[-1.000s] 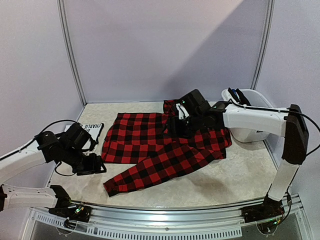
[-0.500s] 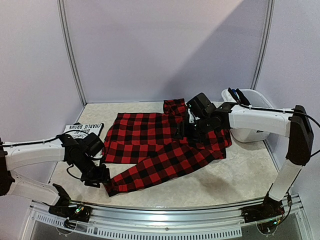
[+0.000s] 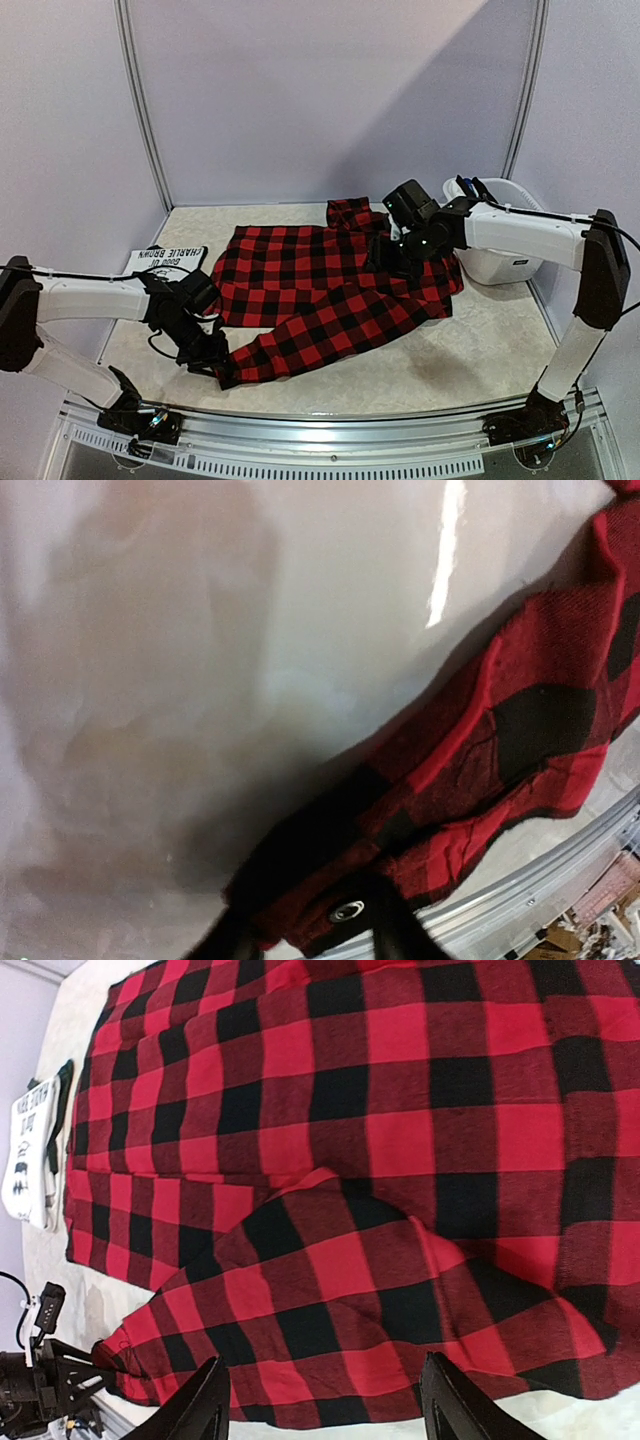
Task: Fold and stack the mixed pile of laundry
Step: Fold the flattened shirt at the center of the board.
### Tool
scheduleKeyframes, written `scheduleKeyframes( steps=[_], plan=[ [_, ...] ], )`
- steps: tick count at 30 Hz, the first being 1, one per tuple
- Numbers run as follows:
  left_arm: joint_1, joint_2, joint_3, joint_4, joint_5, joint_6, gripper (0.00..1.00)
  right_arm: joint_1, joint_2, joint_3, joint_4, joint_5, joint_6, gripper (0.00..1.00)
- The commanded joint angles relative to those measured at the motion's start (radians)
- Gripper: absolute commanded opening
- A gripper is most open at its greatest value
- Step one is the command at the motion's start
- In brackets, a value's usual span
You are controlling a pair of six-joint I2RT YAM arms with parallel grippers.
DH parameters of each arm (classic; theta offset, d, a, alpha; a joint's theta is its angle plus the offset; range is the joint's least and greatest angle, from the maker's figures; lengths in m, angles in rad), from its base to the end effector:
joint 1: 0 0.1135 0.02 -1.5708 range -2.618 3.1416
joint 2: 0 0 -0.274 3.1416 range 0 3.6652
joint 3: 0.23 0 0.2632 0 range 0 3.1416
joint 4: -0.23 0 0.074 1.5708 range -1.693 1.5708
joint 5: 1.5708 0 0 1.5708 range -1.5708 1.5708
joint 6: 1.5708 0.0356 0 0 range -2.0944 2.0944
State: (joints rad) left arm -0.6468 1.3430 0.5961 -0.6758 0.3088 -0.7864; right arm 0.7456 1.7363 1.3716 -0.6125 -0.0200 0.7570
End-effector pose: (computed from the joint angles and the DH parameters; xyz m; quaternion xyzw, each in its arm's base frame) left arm 0.1554 -0.1309 0.1436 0.0574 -0.9838 0.1637 0.0456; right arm 0.2840 0.2632 0.2576 0.0025 0.9562 0.2066 0.2072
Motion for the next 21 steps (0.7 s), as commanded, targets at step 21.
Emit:
scheduleKeyframes(
  steps=[21],
  plan=[
    [0.048, 0.27, 0.872, -0.1, 0.039, 0.024, 0.0, -0.06, -0.562, -0.325, -0.192, 0.06, -0.091, 0.63]
  ],
)
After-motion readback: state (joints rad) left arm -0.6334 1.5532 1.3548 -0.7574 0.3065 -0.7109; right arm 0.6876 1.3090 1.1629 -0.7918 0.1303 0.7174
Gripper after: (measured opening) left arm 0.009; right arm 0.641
